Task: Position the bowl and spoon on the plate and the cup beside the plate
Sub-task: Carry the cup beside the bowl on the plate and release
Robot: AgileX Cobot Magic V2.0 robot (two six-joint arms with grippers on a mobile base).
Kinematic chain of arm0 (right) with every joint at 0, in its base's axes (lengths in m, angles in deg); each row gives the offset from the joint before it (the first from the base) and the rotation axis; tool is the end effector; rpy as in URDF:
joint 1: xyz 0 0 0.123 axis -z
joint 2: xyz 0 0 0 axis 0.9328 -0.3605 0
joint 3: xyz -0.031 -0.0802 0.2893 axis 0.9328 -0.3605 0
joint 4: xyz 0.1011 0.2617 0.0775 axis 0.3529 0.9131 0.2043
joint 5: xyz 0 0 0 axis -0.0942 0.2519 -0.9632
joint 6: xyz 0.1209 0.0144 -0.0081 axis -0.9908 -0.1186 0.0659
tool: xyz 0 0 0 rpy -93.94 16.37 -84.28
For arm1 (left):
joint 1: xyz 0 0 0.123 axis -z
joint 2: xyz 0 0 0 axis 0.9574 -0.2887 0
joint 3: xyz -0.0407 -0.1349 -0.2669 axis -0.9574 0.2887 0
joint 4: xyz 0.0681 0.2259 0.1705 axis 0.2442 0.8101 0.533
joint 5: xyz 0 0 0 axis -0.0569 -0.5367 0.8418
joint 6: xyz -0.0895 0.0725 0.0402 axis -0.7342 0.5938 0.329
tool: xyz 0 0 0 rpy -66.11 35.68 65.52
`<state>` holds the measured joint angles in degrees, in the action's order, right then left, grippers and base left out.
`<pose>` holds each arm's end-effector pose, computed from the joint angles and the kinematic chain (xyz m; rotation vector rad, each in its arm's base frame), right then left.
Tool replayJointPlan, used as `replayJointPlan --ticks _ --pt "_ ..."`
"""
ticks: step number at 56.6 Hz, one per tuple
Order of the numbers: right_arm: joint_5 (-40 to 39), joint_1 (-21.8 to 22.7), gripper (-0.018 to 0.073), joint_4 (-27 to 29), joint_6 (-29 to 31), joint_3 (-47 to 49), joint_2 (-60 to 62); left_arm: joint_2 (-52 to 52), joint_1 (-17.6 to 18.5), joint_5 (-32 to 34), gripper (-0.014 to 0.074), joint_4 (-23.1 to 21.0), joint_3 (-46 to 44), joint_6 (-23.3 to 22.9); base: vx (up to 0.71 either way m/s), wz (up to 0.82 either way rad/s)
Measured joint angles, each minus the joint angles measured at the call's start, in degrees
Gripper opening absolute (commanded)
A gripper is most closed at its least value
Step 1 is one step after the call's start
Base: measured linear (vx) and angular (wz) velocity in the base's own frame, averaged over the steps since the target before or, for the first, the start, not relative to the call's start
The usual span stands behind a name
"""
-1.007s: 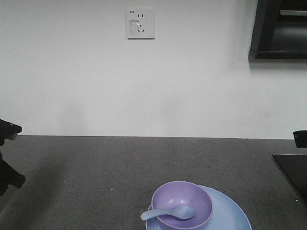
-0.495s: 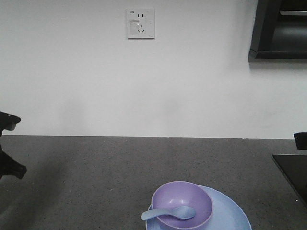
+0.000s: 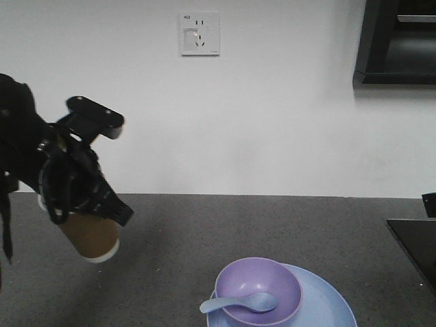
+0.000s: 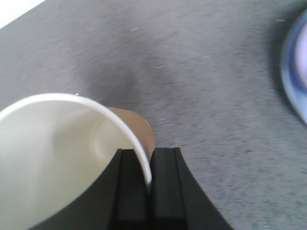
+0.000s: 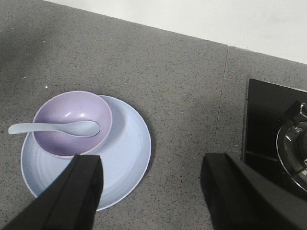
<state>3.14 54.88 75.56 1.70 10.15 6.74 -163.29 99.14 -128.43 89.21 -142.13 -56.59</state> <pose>0.2178 0.0460 0.4808 -0.2763 2.2157 0.0391 0.3713 -0.1696 0.3923 0.7629 2.4228 -0.0045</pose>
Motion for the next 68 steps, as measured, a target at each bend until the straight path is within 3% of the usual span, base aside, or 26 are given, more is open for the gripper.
replayJointPlan --ticks 12,25,50,58,68 --pt "0.7 0.0 0.0487 -0.5 0.0 0.0 0.1 -4.1 6.9 0.2 -0.0006 -0.3 0.0 0.1 0.00 0.00" --pt "1.0 0.0 0.0487 -0.5 0.0 0.0 0.1 -7.5 11.9 0.6 -0.0006 -0.5 0.0 0.1 0.00 0.00" --pt "1.3 0.0 0.0487 -0.9 0.0 0.0 0.1 -11.0 14.2 1.9 0.0011 -4.6 0.0 0.1 0.00 0.00" --pt "1.6 0.0 0.0487 -1.4 0.0 0.0 0.1 -11.7 14.2 1.9 0.0092 -4.6 0.0 0.0 0.00 0.00" --pt "1.9 0.0 0.0487 -1.8 0.0 0.0 0.1 -11.7 14.2 1.9 0.0281 -4.6 0.0 0.0 0.00 0.00"
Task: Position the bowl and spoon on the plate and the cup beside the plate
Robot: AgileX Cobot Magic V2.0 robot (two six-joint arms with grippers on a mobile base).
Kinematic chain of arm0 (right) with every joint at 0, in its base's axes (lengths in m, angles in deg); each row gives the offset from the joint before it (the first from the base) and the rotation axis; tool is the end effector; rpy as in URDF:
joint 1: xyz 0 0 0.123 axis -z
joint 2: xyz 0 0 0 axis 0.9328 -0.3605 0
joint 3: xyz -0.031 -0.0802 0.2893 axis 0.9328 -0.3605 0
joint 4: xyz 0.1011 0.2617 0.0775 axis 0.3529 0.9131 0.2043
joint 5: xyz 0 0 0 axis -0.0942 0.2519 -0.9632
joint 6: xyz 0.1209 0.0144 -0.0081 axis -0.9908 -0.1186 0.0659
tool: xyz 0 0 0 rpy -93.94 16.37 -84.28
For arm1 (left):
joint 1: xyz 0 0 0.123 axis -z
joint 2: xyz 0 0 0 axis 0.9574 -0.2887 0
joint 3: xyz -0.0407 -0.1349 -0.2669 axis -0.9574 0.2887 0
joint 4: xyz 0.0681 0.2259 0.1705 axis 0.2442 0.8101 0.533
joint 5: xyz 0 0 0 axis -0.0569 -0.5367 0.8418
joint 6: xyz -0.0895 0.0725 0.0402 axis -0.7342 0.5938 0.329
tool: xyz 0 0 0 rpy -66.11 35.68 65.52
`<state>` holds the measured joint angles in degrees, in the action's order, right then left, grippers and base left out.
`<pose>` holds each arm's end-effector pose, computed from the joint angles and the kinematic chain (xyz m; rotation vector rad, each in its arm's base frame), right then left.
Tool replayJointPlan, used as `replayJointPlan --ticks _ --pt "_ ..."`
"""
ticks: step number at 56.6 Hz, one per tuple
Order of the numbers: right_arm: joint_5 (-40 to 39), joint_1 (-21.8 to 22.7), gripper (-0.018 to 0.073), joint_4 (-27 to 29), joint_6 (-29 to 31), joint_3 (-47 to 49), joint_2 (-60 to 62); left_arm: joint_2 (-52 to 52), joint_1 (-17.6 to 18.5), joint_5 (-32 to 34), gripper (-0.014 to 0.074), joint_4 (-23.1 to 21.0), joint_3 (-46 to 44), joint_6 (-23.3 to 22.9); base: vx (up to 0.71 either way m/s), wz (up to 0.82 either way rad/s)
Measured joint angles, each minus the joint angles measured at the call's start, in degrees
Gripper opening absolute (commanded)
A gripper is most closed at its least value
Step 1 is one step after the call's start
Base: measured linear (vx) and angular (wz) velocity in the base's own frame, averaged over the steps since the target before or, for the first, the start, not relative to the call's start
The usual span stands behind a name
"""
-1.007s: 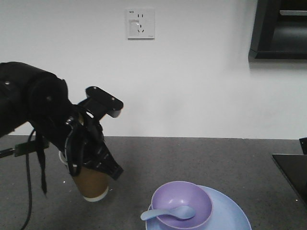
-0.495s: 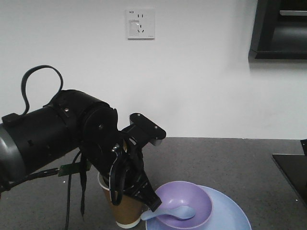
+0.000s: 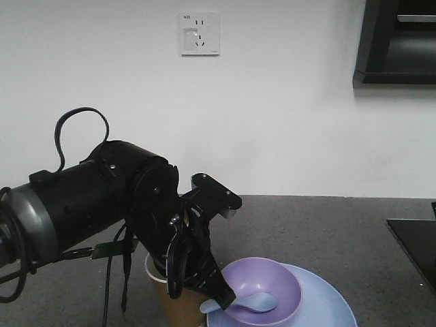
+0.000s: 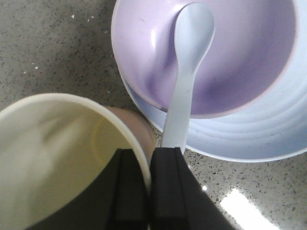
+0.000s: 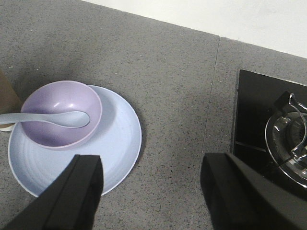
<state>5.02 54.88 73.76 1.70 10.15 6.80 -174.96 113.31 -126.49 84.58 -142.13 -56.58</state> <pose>0.2157 0.0417 0.4782 -0.2758 2.2444 -0.0037 0.3507 -0.2943 0.3055 1.1235 2.4841 -0.1524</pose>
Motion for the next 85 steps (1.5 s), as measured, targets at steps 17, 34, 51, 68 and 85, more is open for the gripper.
replayJointPlan --ticks 17,34,51,68,85 --pt "0.1 0.0 0.0487 -0.1 0.0 0.0 0.0 0.0 0.0 0.2 0.0507 0.3 0.0 -2.0 0.00 0.00" --pt "0.3 0.0 0.0487 -0.1 0.0 0.0 0.0 0.0 0.0 -2.6 0.0510 4.3 -4.3 -2.9 0.00 0.00" --pt "0.4 0.0 0.0487 -0.1 0.0 0.0 0.0 0.2 0.0 -7.0 0.0412 6.0 -18.0 -5.4 0.00 0.00" --pt "0.4 0.0 0.0428 -0.1 -0.4 0.0 0.0 8.6 0.0 -7.4 -0.0009 6.0 -21.5 -6.6 0.00 0.00" --pt "-11.6 0.0 -0.0015 -0.1 -3.1 -7.1 7.4 27.2 0.0 7.5 -0.0008 9.9 -2.4 -10.9 0.00 0.00"
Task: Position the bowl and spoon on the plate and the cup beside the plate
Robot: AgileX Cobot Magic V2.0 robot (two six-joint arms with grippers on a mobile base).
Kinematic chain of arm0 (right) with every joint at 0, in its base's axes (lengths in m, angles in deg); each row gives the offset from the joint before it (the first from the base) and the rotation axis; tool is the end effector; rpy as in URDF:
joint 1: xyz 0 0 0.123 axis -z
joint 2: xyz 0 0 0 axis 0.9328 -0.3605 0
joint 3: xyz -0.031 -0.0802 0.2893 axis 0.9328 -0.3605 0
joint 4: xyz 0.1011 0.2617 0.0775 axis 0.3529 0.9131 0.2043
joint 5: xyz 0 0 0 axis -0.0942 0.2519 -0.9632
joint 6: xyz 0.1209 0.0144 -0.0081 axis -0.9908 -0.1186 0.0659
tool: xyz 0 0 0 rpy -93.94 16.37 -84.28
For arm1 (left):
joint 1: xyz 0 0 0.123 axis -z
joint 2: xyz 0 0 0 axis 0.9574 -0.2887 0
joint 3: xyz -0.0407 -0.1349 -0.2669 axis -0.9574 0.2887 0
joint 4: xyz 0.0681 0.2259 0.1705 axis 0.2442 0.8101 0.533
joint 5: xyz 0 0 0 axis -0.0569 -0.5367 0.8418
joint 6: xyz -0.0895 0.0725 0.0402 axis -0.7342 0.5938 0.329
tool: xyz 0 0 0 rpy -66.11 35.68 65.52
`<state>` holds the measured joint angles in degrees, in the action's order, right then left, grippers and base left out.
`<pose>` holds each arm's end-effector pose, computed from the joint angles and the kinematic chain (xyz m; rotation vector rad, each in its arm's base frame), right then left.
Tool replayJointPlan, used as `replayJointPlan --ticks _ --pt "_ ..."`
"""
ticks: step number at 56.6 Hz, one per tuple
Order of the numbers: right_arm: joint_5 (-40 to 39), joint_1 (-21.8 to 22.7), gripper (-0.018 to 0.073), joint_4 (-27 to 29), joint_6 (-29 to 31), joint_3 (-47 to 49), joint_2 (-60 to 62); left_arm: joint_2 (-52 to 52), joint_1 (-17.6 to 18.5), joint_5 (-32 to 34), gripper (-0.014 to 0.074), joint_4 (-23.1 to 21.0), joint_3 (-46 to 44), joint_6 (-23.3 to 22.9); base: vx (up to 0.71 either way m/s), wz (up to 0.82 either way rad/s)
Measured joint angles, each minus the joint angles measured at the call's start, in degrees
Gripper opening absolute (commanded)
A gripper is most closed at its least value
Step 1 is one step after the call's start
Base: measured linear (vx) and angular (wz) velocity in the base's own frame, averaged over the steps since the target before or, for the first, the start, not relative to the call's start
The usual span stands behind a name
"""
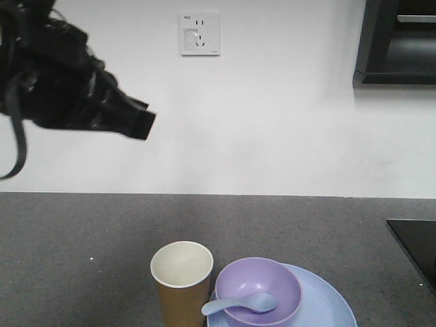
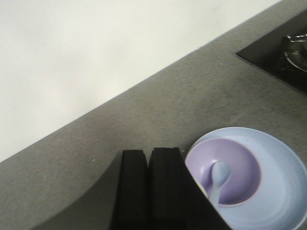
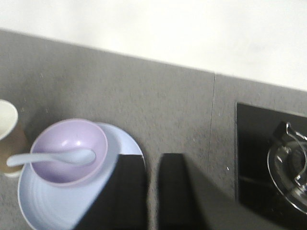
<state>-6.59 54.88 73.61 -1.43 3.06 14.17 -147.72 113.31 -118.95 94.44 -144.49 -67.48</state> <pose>0.1950 0.0374 0.4827 -0.2068 2.0447 0.0529 0.2628 -0.1974 0.5240 0.6729 1.9507 -0.2452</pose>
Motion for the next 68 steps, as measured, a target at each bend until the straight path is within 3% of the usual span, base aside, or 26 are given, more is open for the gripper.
replayJointPlan --ticks 7,14,26,35,68 --pt "-9.8 0.0 -0.0015 0.0 -1.4 -12.3 8.1 10.6 0.0 10.2 -0.0008 4.8 21.2 -6.8 0.00 0.00" --pt "-19.1 0.0 -0.0013 0.0 -1.9 -24.8 17.5 20.5 0.0 20.7 -0.0008 6.0 40.1 -11.5 0.00 0.00" --pt "-28.5 0.0 -0.0012 -0.1 -2.0 -39.2 29.8 32.2 0.0 30.7 -0.0007 6.1 59.5 -16.0 0.00 0.00" --pt "-32.1 0.0 -0.0010 -0.3 -2.0 -43.1 32.9 35.6 0.0 31.7 -0.0006 6.1 62.6 -16.6 0.00 0.00" --pt "-32.7 0.0 -0.0008 -0.5 -2.0 -43.6 33.3 36.1 0.0 32.2 -0.0006 6.1 62.6 -16.7 0.00 0.00"
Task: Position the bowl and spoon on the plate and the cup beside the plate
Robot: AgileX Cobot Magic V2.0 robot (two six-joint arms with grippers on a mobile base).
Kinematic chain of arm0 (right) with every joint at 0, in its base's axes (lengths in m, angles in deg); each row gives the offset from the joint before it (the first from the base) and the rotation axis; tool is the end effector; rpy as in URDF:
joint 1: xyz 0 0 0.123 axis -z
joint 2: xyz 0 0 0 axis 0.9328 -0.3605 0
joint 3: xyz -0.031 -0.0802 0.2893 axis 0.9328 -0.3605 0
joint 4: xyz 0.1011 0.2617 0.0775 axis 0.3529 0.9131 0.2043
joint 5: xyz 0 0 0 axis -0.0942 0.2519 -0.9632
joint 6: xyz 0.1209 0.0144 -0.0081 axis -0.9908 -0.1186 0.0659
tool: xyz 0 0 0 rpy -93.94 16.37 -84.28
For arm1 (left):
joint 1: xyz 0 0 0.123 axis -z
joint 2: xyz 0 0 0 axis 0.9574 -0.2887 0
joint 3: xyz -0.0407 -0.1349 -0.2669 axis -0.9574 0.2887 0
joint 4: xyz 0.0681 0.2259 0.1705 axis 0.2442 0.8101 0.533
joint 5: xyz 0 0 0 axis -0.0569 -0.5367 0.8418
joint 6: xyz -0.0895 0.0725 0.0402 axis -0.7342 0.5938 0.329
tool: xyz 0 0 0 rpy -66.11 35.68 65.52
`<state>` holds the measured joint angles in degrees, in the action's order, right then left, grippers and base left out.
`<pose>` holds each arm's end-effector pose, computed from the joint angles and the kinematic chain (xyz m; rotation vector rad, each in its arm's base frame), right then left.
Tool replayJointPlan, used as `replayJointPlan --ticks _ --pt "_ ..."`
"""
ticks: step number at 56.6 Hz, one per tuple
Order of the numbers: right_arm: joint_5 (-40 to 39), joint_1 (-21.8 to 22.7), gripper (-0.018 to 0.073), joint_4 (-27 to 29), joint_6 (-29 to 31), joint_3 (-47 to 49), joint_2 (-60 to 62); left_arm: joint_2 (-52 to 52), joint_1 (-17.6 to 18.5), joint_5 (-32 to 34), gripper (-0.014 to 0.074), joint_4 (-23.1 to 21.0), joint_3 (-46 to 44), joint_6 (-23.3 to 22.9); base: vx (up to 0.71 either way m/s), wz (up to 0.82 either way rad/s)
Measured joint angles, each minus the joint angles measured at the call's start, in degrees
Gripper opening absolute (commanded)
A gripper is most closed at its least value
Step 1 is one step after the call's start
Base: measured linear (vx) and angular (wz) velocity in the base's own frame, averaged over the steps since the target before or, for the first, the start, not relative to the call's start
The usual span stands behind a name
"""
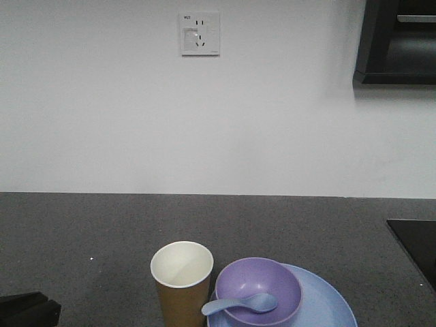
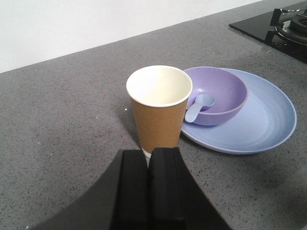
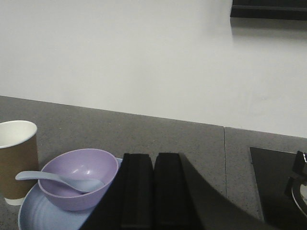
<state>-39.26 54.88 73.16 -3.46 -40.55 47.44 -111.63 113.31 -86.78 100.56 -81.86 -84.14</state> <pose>0.1171 0.0233 0.3541 -0.1860 1.6584 0.1291 0.1667 -0.1212 0.3379 0.5303 1.8987 -0.3916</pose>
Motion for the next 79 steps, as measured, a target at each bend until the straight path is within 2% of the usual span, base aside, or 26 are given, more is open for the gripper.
replayJointPlan --ticks 4,8,12,17,21,26,31,36,40,47,79 --pt "0.0 0.0 -0.0008 0.0 0.0 0.0 0.0 0.2 -0.9 2.1 -0.0006 -0.3 0.4 1.8 0.00 0.00" --pt "-0.1 0.0 -0.0008 0.0 0.0 0.0 0.0 1.3 -3.7 7.1 -0.0006 -1.6 1.8 5.1 0.00 0.00" --pt "-0.1 0.0 -0.0008 0.0 0.0 0.0 0.0 4.0 -8.6 15.5 -0.0006 -4.4 5.7 9.5 0.00 0.00" --pt "-0.2 0.0 -0.0008 0.0 0.0 0.0 0.0 10.1 -15.0 25.3 -0.0006 -10.4 13.1 14.5 0.00 0.00" --pt "-0.2 0.0 -0.0008 0.0 0.0 0.0 0.0 15.9 -19.3 29.9 -0.0006 -14.7 20.1 17.7 0.00 0.00" --pt "-0.2 0.0 -0.0008 0.0 0.0 0.0 0.0 24.2 -23.6 31.9 -0.0006 -18.4 29.5 19.6 0.00 0.00" --pt "-0.2 0.0 -0.0008 0.0 0.0 0.0 0.0 32.4 -26.6 31.9 -0.0006 -19.7 37.2 20.1 0.00 0.00" --pt "-0.2 0.0 -0.0008 0.0 0.0 0.0 0.0 39.0 -28.7 27.5 -0.0006 -19.8 40.6 20.5 0.00 0.00" --pt "-0.2 0.0 -0.0008 0.0 0.0 0.0 0.0 41.7 -29.9 23.3 -0.0006 -19.0 40.8 21.4 0.00 0.00" --pt "-0.2 0.0 -0.0008 0.0 0.0 0.0 0.0 42.6 -30.8 19.9 -0.0006 -16.3 41.0 22.8 0.00 0.00" --pt "-0.2 0.0 -0.0008 -0.1 0.0 0.0 0.0 42.6 -30.8 19.7 -0.0006 -15.8 41.0 23.0 0.00 0.00"
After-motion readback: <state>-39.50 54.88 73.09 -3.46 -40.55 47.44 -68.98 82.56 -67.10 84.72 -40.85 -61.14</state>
